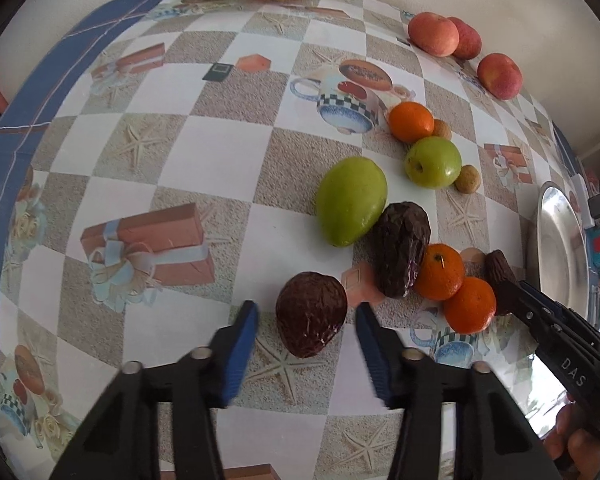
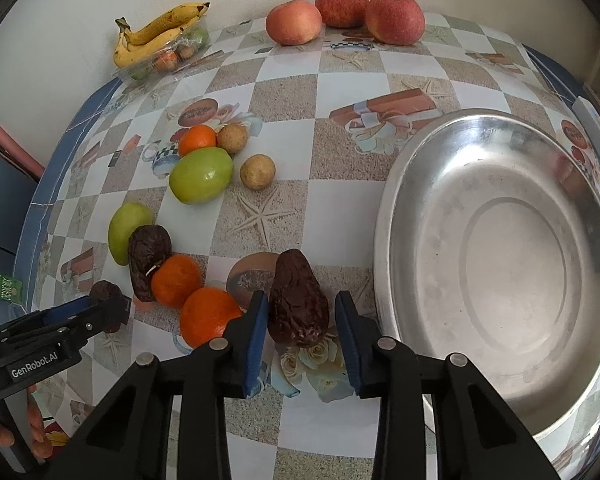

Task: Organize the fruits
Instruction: 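Grasp a dark red date with the right gripper while the left gripper grasps another date, then carry both dates over the steel bowl and open both grippers to drop them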

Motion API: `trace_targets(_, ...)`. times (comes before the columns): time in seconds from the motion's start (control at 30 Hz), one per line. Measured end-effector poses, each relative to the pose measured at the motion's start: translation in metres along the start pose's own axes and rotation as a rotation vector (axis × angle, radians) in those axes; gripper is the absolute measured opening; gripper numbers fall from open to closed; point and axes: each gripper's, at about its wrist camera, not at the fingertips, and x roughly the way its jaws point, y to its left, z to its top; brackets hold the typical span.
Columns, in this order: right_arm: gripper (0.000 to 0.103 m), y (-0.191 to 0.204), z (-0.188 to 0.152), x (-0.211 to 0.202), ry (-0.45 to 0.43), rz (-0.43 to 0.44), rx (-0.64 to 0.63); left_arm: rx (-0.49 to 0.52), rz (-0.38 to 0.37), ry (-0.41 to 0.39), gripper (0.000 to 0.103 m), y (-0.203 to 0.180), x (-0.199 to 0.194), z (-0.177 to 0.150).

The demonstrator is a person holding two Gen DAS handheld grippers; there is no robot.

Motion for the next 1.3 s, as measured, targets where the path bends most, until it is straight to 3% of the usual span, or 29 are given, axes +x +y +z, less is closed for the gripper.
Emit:
trace_targets(0.33, 0.033, 0.001, 0.001, -0.017, -0.048, 0.03, 0.008, -0.01, -0.031, -0.114, 0.038, 0.005, -0.027, -0.001)
trace_targets(0.63, 0.033, -0.004, 0.007, -0.046, -0.145, 0.039, 0.065, 0.039, -0.072, -0.216, 0.038, -0.018, -0.062, 0.002)
trace_targets(0.97, 0.033, -0.011, 0.031, -0.051, -0.149, -0.043, 0.124, 0.05, -0.079, -0.24, 0.038, -0.064, -0.066, 0.044)
trace_targets(1.07, 0.033, -0.021, 0.032, -0.046, -0.147, -0.028, 0.156, 0.054, -0.094, -0.238, 0.038, -0.081, -0.06, 0.053)
trace_targets(1.3, 0.033, -0.058, 0.028, -0.058, -0.169, -0.075, 0.245, 0.123, -0.151, -0.237, 0.038, -0.129, -0.044, 0.053)
